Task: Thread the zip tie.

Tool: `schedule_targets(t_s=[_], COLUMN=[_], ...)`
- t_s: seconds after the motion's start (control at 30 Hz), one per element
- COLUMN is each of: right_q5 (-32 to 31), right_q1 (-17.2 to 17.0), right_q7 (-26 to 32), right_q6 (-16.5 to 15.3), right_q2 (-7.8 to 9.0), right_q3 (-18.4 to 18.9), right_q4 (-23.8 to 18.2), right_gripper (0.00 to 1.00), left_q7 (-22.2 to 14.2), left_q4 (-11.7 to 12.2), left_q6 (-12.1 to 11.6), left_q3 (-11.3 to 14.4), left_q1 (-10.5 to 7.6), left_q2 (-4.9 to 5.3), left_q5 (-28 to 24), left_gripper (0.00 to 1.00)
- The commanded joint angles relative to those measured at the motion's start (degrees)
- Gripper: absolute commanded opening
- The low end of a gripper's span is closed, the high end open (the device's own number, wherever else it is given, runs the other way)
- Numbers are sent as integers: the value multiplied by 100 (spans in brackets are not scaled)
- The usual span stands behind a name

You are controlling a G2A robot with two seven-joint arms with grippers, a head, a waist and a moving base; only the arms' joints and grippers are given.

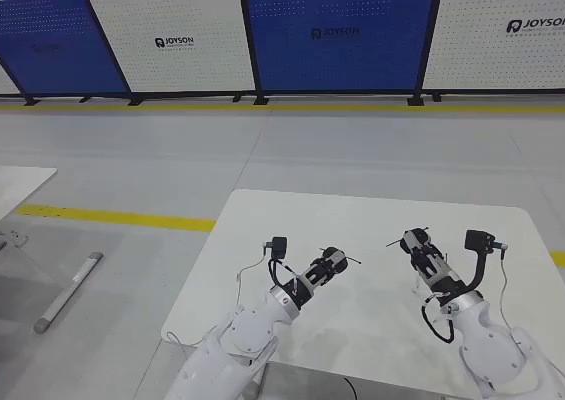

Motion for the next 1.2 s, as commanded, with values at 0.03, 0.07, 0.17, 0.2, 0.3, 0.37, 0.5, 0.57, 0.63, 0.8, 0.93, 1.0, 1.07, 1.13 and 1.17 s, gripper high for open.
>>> schedule_targets(t_s=[0.03, 0.07, 0.17, 0.2, 0.3, 0.37, 0.5, 0.57, 0.63, 0.8, 0.93, 1.0, 1.07, 1.13, 1.17], right_q5=[0, 0, 0, 0, 0, 0, 0, 0, 0, 0, -258, -279, -249, -173, -163], right_q1=[0, 0, 0, 0, 0, 0, 0, 0, 0, 0, -58, -31, 11, 71, 82], right_q7=[0, 0, 0, 0, 0, 0, 0, 0, 0, 0, -2, -2, -12, -6, -10], right_q6=[0, 0, 0, 0, 0, 0, 0, 0, 0, 0, 25, 24, -57, -173, -192], right_q2=[0, 0, 0, 0, 0, 0, 0, 0, 0, 0, -34, -60, -95, -128, -133], right_q3=[0, 0, 0, 0, 0, 0, 0, 0, 0, 0, -174, -257, -369, -458, -473], right_q4=[0, 0, 0, 0, 0, 0, 0, 0, 0, 0, -15, 25, 67, 109, 118], right_gripper=[0, 0, 0, 0, 0, 0, 0, 0, 0, 0, 0, 0, 0, 0, 0], left_q7=[0, 0, 0, 0, 0, 77, 559, 604, 604, 604, 604, 604, 604, 604, 604], left_q4=[0, 0, 0, 0, 0, -21, -103, -119, -119, -119, -119, -119, -119, -119, -119], left_q6=[0, 0, 0, 0, 0, 3, -10, -13, -13, -13, -13, -13, -13, -13, -13], left_q3=[0, 0, 0, 0, 0, -14, -73, -49, -49, -49, -49, -49, -49, -49, -49], left_q1=[0, 0, 0, 0, 0, -4, 38, 58, 58, 58, 58, 58, 58, 58, 58], left_q2=[0, 0, 0, 0, 0, 0, 10, 10, 10, 10, 10, 10, 10, 10, 10], left_q5=[0, 0, 0, 0, 0, 8, 437, 512, 512, 512, 512, 512, 512, 512, 512], left_gripper=[0, 0, 0, 0, 0, 0, 0, 0, 0, 0, 0, 0, 0, 0, 0])
